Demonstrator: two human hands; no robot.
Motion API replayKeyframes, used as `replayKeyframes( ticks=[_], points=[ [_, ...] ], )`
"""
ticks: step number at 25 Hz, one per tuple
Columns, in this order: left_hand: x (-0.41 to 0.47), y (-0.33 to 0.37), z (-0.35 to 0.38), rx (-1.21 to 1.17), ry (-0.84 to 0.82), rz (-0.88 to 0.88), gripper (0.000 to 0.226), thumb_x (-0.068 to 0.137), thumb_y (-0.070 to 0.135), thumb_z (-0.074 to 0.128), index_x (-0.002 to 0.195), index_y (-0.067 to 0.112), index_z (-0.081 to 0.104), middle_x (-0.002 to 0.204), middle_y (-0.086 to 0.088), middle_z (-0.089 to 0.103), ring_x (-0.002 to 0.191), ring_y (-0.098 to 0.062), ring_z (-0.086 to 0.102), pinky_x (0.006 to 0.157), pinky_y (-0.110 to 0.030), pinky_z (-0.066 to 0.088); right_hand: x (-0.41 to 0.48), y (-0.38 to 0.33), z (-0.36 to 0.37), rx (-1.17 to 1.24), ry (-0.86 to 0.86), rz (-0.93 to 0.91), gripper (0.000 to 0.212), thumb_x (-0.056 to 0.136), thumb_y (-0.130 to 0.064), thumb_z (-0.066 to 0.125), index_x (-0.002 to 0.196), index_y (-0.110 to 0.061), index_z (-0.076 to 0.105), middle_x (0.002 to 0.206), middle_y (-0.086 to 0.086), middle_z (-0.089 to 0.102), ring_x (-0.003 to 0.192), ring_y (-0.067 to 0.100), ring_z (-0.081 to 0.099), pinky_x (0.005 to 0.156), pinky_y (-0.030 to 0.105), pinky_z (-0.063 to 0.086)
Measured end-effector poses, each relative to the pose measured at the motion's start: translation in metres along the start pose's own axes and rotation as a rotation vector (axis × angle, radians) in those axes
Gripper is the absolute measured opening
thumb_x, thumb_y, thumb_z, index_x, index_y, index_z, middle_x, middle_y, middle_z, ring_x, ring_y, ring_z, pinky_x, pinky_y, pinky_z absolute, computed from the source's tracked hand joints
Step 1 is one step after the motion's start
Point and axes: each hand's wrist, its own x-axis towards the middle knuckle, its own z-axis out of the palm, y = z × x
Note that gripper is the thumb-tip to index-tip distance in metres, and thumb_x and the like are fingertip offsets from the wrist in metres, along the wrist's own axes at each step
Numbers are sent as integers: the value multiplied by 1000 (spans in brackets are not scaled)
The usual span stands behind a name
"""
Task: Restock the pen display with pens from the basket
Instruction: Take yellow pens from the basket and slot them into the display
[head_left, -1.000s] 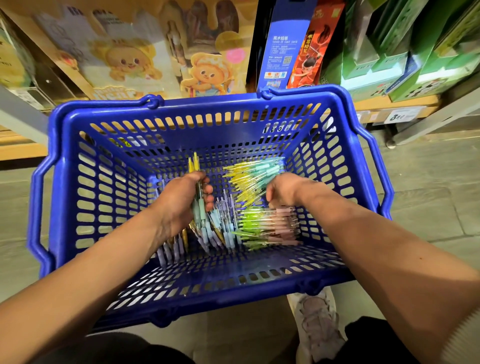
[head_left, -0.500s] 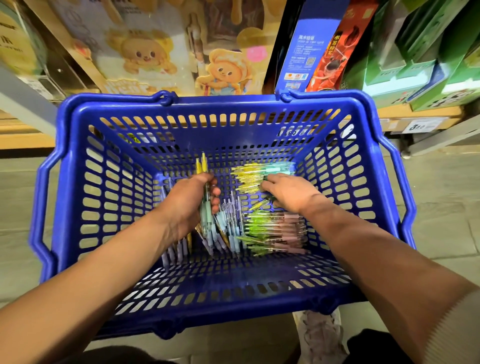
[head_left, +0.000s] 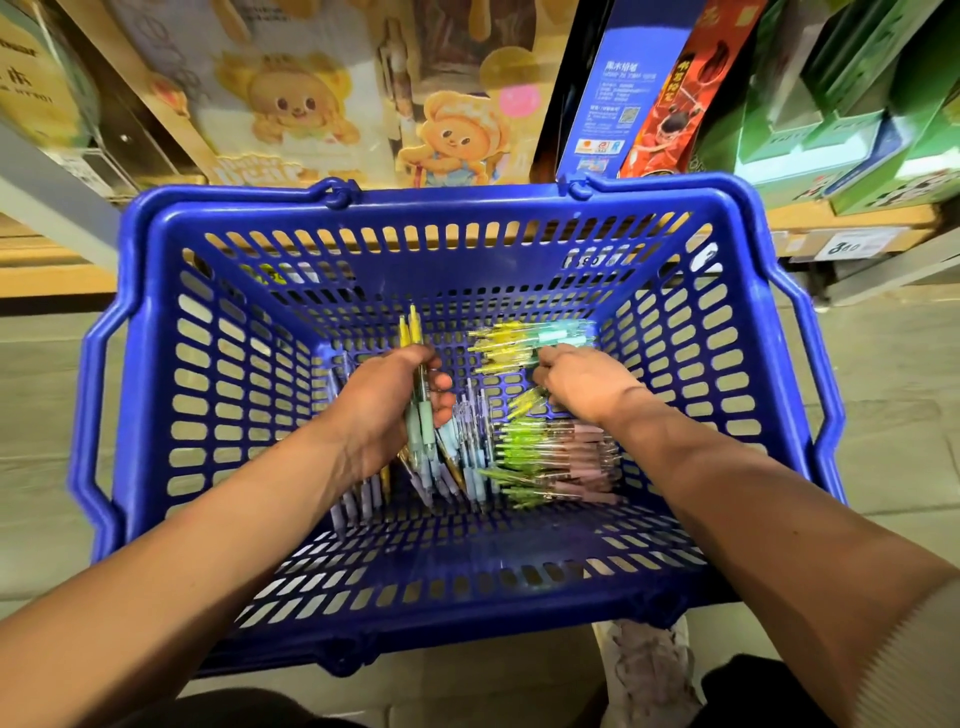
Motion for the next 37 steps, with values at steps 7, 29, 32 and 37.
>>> replayKeyframes(
  ticks=[7, 29, 32, 37],
  points=[
    [-7, 4, 7, -9, 4, 27, 23, 110, 18, 43, 120, 3, 57, 114, -20, 75, 92, -27, 74, 79, -42, 64, -1, -7, -11, -125, -20, -54, 24, 96, -8, 58, 118, -15, 63, 117, 7, 59, 110, 32, 60, 87, 42, 52],
    [4, -1, -2, -23, 35, 33, 30, 107, 31, 50, 104, 9, 69, 75, -6, 68, 57, -15, 61, 48, -28, 51, -2, -85, -96, 1615, -154, -49, 46, 85, -10, 79, 128, -9, 62, 102, 7, 78, 98, 21, 74, 91, 33, 59],
    [7, -2, -5, 0, 86, 40, 16, 105, 21, 53, 98, 10, 60, 75, -5, 65, 55, -15, 50, 46, -26, 45, 10, -50, -89, 1119, -22, 132, 31, 91, -17, 70, 122, -17, 66, 106, 0, 76, 94, 13, 73, 92, 28, 57],
    [6, -1, -9, 8, 20, 58, 17, 103, 18, 52, 87, 15, 53, 64, 1, 47, 52, -14, 44, 50, -29, 40, 16, -15, -42, 299, 21, 195, 47, 91, -4, 66, 132, -26, 59, 132, 1, 56, 109, 27, 64, 92, 35, 55]
  ],
)
